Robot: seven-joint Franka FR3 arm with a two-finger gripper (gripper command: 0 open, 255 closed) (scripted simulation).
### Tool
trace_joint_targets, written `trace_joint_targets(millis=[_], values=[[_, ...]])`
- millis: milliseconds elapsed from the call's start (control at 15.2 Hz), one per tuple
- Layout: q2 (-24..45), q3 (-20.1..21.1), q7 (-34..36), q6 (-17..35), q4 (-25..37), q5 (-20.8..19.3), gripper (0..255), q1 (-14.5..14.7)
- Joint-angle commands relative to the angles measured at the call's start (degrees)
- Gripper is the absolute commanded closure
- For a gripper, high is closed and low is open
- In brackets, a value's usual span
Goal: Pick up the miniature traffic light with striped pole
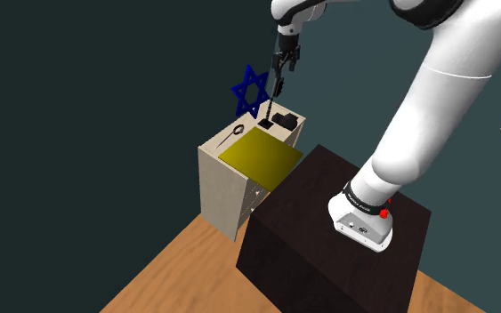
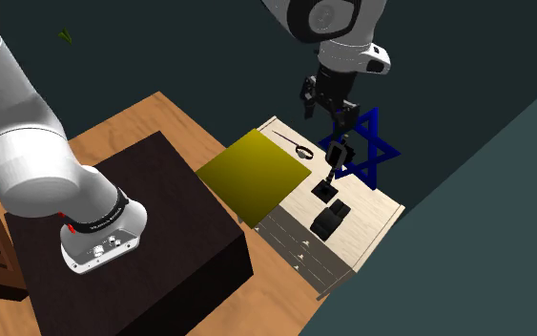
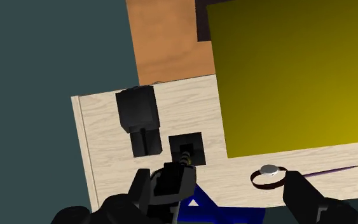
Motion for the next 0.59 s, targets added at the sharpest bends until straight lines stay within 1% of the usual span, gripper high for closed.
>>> trace_joint_targets(millis=[0, 330, 396, 528], values=[[4.22, -0.21, -1.35, 0.60, 3.98, 1.50, 0, -1.01], [15.42, 0.02, -4.21, 0.30, 16.28, 5.26, 0, -4.33], [16.43, 0.11, -4.40, 0.16, 17.50, 5.55, 0, -4.69], [17.04, 0.24, -4.41, 1.43, 16.83, 5.71, 0, -4.77]])
